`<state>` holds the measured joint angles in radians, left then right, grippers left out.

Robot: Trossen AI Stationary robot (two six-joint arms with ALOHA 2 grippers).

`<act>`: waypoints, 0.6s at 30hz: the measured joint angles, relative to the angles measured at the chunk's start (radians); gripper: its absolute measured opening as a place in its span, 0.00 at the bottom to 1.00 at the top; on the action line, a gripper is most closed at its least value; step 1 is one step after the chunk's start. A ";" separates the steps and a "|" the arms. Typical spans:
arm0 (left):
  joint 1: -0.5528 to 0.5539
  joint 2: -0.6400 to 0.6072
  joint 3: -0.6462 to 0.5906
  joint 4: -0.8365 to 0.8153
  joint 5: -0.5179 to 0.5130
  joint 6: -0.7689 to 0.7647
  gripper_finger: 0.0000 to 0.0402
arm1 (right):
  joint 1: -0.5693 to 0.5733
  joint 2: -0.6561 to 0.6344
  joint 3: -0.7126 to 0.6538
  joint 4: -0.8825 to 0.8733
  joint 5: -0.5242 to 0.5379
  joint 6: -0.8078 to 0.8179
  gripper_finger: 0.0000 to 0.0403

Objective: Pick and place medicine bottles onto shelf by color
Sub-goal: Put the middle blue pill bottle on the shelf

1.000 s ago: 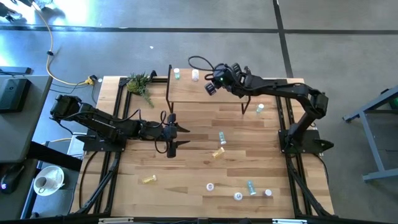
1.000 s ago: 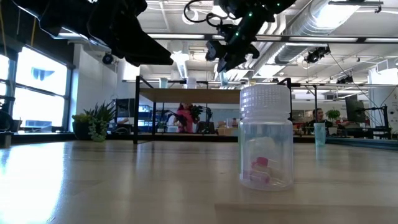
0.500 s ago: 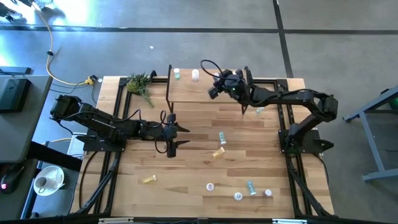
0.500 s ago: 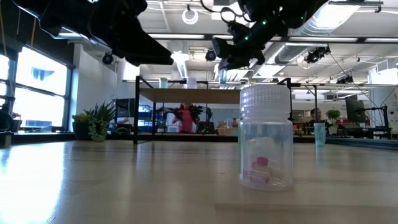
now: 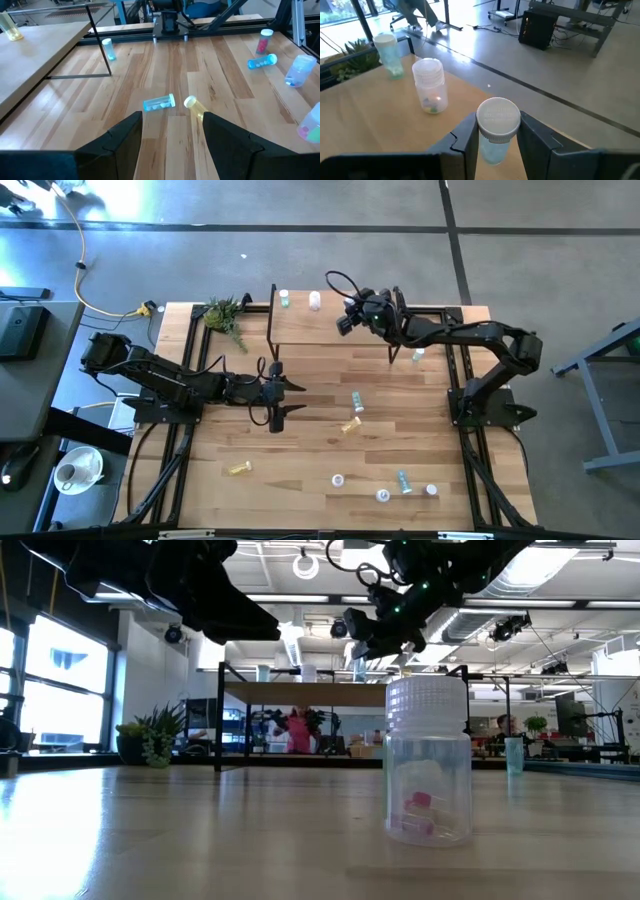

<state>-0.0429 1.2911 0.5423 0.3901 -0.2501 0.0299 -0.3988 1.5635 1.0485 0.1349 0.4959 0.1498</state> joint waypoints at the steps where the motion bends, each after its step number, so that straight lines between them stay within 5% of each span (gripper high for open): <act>1: 0.000 0.000 0.000 0.000 0.000 0.000 0.49 | 0.000 0.000 0.000 -0.005 0.000 0.000 0.26; 18: 0.000 0.000 0.000 0.000 0.000 0.000 0.49 | 0.013 0.058 0.000 0.004 0.061 -0.001 0.26</act>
<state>-0.0425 1.2911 0.5423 0.3901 -0.2501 0.0299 -0.3855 1.6215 1.0489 0.1387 0.5572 0.1490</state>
